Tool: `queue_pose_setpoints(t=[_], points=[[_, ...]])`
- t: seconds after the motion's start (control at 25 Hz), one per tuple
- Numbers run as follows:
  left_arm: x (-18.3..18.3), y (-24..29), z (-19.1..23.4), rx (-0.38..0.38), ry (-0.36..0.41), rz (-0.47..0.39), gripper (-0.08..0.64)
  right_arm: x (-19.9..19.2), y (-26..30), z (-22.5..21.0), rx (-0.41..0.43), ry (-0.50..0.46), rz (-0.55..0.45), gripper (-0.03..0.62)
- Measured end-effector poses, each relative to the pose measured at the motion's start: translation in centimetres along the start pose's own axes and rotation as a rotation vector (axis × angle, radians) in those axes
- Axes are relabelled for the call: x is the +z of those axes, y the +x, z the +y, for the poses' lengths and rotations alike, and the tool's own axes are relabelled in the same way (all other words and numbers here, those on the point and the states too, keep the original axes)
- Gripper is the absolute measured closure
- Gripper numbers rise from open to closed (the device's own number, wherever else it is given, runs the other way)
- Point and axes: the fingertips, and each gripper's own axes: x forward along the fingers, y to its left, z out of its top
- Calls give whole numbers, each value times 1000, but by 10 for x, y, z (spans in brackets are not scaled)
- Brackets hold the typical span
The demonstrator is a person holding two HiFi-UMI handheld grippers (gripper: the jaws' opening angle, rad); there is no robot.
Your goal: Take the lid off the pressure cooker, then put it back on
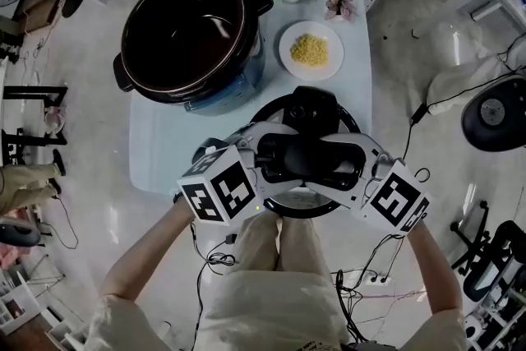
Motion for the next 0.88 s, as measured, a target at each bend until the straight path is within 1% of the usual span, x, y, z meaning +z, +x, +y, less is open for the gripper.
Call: queue_pose_setpoints(t=[0.36, 0.56, 0.76, 0.88], points=[[37, -23, 0, 45, -5, -5, 264, 34, -27, 1, 25, -42, 3, 321], [55, -36, -2, 85, 7, 1, 264, 52, -40, 5, 24, -82, -5, 321], [73, -51, -3, 122, 8, -8, 264, 71, -52, 8, 42, -110, -14, 319], [82, -57, -4, 153, 11, -14, 264, 80, -58, 9, 45, -144, -7, 321]])
